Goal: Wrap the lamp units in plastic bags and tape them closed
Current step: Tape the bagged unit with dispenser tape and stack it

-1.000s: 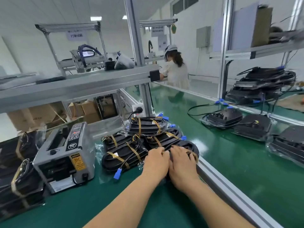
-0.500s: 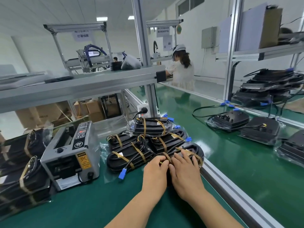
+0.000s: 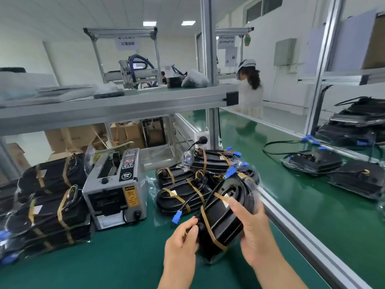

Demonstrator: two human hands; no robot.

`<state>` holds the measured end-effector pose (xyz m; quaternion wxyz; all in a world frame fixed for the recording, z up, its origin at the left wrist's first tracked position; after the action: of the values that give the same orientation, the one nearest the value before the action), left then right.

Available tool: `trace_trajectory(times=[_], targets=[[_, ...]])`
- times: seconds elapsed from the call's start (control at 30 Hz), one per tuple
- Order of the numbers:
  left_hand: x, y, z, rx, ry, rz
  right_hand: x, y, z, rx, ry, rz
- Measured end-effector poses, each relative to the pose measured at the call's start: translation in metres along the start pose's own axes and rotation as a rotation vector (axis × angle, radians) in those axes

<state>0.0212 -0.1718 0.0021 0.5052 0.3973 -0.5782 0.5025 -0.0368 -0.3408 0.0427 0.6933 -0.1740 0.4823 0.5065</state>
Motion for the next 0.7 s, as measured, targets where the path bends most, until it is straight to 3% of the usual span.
trace_trajectory(times=[0.17,0.3,0.5,0.7], targets=[[-0.003,0.025,-0.063,0.195,0.076,0.001,0.019,0.015,0.058,-0.219,0.171,0.013],[0.002,0.047,-0.11,0.2,0.002,0.061,0.034,0.041,0.103,-0.344,0.459,-0.038],[0.038,0.056,-0.153,0.061,-0.353,0.073,0.046,0.063,0.137,-0.491,0.78,-0.045],[0.123,0.049,-0.172,0.28,-0.42,0.387,0.051,0.077,0.152,-0.577,0.849,-0.028]])
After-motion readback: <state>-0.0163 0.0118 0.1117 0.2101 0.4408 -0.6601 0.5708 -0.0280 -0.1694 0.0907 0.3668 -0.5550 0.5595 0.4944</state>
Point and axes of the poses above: each hand's wrist, its own y-axis away from the middle knuckle, its own z-axis out of the palm, x = y × z, the point moved 6 cm from there along -y, towards the middle knuckle, and after that the axes turned 15 degrees about z, right-handed, at the moved point
